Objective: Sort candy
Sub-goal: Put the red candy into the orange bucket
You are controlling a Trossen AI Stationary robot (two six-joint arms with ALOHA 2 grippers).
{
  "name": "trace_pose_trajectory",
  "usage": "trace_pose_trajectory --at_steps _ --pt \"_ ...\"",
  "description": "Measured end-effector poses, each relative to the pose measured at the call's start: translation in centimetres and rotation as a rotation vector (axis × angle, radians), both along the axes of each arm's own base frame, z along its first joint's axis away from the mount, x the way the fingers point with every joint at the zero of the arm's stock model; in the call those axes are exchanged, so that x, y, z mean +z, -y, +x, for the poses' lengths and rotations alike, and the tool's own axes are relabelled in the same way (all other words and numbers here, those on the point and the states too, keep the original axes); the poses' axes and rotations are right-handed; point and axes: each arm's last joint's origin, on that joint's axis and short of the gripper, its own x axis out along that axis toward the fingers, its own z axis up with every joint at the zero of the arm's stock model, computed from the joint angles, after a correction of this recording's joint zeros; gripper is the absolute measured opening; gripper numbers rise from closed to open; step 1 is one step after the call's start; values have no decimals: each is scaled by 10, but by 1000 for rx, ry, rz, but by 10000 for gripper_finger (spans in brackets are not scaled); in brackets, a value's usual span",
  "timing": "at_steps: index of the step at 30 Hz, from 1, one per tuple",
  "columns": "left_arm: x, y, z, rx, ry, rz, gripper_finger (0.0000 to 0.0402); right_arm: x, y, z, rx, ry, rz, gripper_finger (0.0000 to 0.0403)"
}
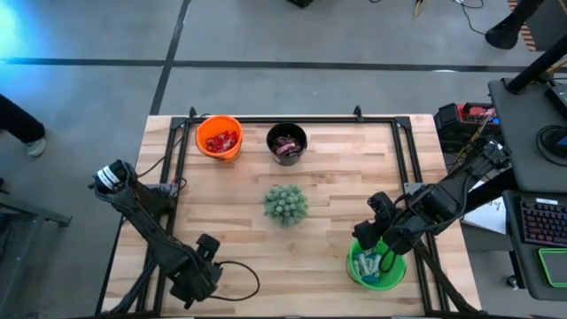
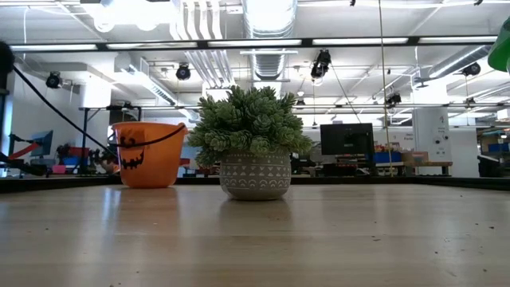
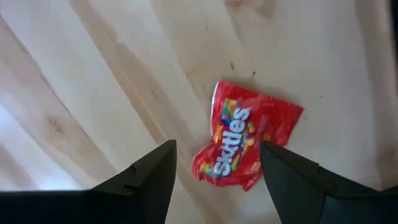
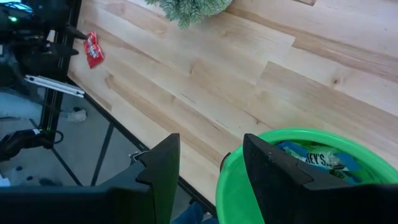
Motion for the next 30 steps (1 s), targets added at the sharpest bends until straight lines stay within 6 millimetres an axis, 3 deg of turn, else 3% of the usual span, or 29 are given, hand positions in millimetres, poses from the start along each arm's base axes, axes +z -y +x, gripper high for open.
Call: trace_pose_trajectory --at_steps 10,19,30 --pt "-23 -5 -12 10 -104 -43 212 0 0 0 -8 0 6 169" --pt "-24 0 -8 -25 -62 -98 212 0 0 0 -14 0 11 169" --pt "-44 -8 -15 -17 -86 -110 212 0 0 0 -17 2 15 169"
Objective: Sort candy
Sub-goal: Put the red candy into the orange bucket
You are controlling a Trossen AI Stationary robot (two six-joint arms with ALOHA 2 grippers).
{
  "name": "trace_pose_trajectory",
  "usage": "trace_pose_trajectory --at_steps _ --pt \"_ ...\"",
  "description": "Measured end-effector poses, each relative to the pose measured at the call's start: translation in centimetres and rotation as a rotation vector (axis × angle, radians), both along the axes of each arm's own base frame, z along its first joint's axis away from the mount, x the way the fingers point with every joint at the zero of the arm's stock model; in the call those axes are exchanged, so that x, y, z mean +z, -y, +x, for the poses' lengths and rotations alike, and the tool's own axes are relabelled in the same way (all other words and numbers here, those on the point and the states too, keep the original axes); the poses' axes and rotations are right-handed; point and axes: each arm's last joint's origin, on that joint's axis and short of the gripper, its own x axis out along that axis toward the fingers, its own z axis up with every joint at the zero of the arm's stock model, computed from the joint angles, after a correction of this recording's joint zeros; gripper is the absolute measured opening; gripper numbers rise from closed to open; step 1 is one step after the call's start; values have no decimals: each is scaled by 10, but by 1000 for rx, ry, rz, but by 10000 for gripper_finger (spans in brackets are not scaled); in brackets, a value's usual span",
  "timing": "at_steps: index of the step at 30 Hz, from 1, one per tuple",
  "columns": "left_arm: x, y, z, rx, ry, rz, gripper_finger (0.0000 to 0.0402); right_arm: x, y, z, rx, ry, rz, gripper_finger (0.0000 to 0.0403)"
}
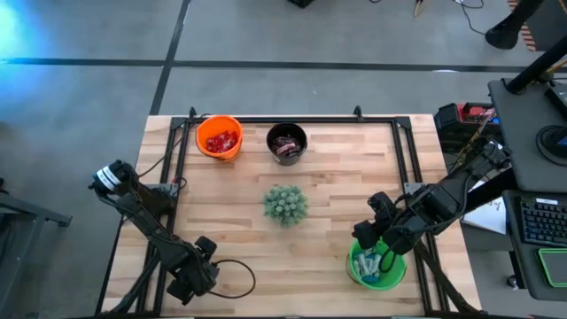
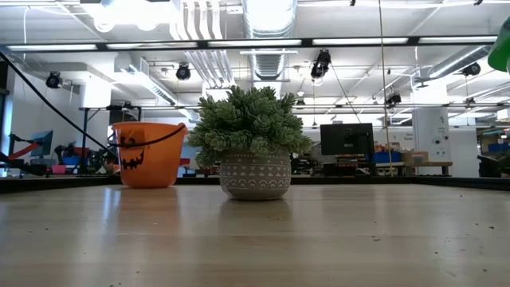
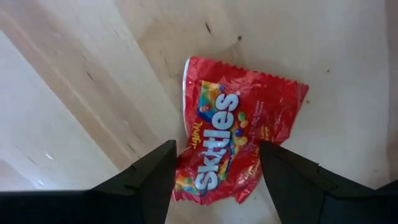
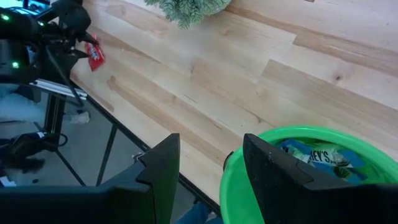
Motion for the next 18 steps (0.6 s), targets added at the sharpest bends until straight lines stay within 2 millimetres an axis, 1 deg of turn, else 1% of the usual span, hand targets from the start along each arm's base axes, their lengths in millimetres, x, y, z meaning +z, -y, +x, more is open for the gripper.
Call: trace_pose_trajectory --at_steps 6,9,12,16,18 --pt "-9 -5 -4 7 -4 1 209 0 0 1 -3 8 8 169" --pt "-15 -9 -7 11 -10 6 190 1 -1 1 -3 15 14 169" --pt "-20 -12 -9 18 -26 -6 148 1 -1 1 -3 15 14 169" --pt "-20 -12 -10 23 -38 -12 67 1 -1 1 -3 15 14 169" --pt "-20 -10 -10 18 -73 -41 27 1 -1 1 -3 15 14 169"
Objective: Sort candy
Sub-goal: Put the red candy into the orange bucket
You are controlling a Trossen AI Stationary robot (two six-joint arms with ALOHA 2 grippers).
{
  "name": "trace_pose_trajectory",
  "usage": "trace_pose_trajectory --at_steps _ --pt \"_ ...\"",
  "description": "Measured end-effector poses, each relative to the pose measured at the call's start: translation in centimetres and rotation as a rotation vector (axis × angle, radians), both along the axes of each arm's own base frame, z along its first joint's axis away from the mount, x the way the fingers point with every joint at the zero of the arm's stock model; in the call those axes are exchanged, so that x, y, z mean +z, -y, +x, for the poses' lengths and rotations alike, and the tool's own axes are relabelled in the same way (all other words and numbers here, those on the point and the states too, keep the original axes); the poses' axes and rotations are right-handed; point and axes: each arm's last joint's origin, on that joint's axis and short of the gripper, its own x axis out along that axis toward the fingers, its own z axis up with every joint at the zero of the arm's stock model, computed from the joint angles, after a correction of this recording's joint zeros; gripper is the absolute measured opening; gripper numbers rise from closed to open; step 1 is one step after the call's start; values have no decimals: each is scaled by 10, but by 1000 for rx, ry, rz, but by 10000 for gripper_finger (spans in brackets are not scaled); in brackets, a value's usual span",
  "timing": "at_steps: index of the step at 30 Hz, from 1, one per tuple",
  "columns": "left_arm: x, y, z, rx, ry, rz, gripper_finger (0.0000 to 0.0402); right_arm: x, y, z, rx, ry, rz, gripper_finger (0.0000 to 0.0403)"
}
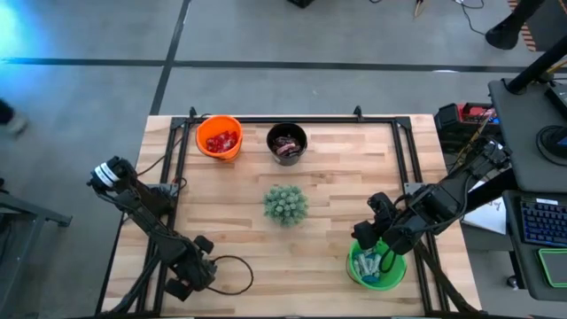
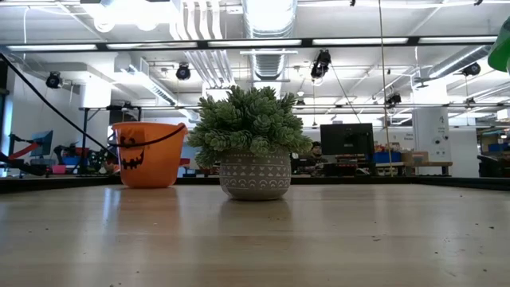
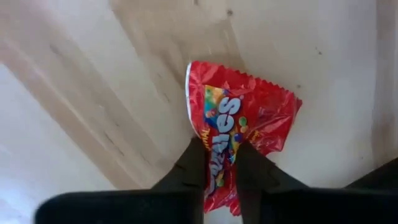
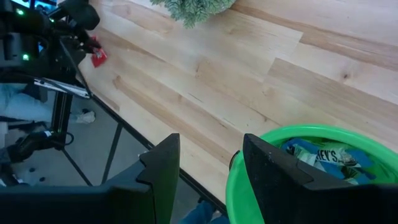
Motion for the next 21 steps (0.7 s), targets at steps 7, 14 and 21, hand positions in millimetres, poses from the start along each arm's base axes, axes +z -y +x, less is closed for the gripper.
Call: trace_pose_trajectory --at_steps 7,14,21 --pt "3 2 1 48 -54 -9 11 0 0 0 11 1 -9 169" --pt "20 11 8 51 -47 -12 2 0 0 0 36 0 -30 169" --pt "35 14 12 53 -67 13 1 -1 1 0 59 -3 -55 169"
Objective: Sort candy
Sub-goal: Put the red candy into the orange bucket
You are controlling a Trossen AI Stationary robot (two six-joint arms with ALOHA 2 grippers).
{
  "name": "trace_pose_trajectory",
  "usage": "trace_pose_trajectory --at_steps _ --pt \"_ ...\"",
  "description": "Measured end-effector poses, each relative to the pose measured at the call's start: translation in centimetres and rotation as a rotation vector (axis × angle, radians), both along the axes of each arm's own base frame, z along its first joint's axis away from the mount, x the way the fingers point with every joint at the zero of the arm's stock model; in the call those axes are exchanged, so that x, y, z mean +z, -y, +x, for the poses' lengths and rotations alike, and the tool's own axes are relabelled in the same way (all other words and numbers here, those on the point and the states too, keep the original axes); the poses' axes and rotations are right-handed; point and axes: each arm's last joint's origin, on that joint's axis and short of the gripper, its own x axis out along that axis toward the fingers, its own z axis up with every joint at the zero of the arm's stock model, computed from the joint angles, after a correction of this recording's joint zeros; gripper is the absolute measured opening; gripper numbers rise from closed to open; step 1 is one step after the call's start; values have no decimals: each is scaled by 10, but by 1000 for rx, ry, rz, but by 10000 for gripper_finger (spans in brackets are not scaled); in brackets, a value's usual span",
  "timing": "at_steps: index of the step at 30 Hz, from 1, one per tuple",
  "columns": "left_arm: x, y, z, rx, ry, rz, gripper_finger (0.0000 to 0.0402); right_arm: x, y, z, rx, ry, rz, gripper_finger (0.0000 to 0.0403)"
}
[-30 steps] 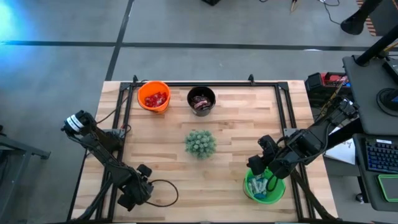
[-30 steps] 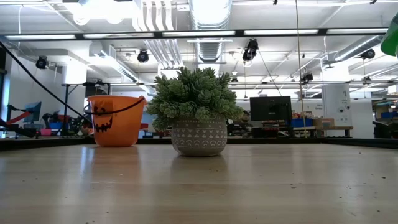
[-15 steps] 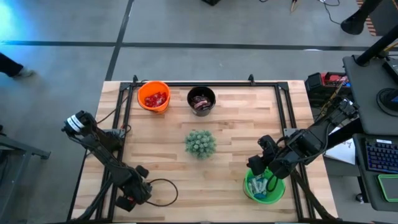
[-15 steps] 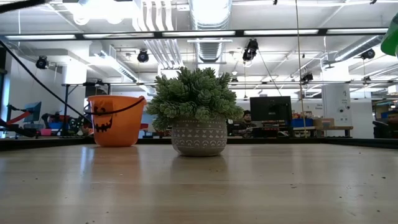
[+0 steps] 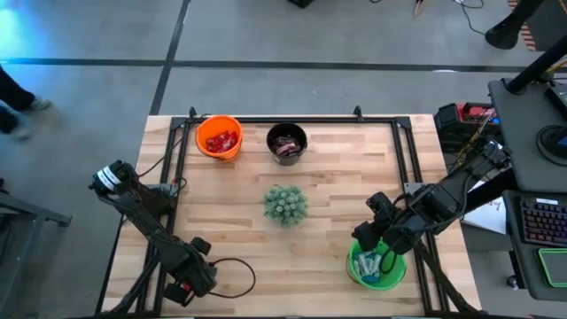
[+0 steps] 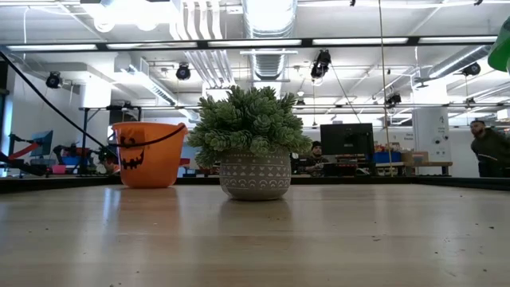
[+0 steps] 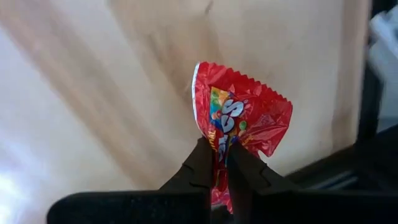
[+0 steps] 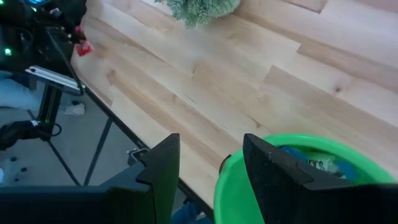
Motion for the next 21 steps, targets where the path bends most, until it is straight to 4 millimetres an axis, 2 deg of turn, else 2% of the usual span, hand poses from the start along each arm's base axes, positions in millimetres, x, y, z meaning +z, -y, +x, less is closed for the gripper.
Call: trace_pose_trajectory --at_steps 7,13,17,21 --pt "20 -8 5 4 -42 82 0 1 3 2 18 35 -86 169" --pt "51 -16 15 44 78 51 0 -2 6 -1 23 3 -133 169" --pt "76 -36 19 104 178 52 0 -5 9 -6 0 -57 -159 169" --pt "98 -66 20 172 283 107 0 -7 13 -10 -28 -102 -175 169"
